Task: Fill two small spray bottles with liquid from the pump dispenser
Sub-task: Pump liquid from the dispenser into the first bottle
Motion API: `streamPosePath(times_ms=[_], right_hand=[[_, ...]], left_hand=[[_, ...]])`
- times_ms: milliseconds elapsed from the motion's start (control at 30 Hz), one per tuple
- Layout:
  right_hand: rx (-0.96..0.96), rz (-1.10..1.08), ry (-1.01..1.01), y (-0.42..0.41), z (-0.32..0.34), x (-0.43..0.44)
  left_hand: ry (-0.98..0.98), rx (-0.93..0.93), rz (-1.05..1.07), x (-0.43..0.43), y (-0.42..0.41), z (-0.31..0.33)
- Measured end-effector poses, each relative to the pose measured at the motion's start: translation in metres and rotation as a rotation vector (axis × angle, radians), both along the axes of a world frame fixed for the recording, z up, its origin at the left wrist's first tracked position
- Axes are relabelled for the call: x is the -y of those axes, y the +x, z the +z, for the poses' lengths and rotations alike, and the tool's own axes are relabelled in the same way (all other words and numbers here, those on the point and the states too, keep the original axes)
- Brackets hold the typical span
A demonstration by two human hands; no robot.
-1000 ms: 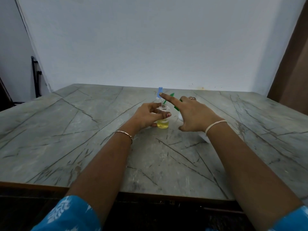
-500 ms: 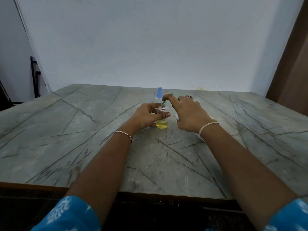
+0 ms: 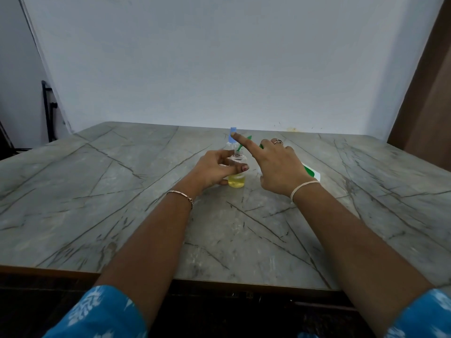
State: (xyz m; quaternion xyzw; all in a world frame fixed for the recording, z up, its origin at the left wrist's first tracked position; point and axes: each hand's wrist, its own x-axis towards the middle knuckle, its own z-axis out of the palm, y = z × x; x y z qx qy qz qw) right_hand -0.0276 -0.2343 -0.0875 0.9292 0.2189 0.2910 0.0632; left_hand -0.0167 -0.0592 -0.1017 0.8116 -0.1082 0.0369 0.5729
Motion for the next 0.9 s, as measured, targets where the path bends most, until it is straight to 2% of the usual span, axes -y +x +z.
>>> streamPosePath(times_ms=[500,900], right_hand=[[-0.046,-0.003,0.064,0.0027,0.0059,-0.0067],[-0.01,-0.004,0.005,0.0029,0.0009,-0.0007]], left_hand=[[0.01,0.001,0.004,0.0024,-0.0065,0.004],[0.027,-0.004,0.016,0.0025,-0.0064,0.0046]])
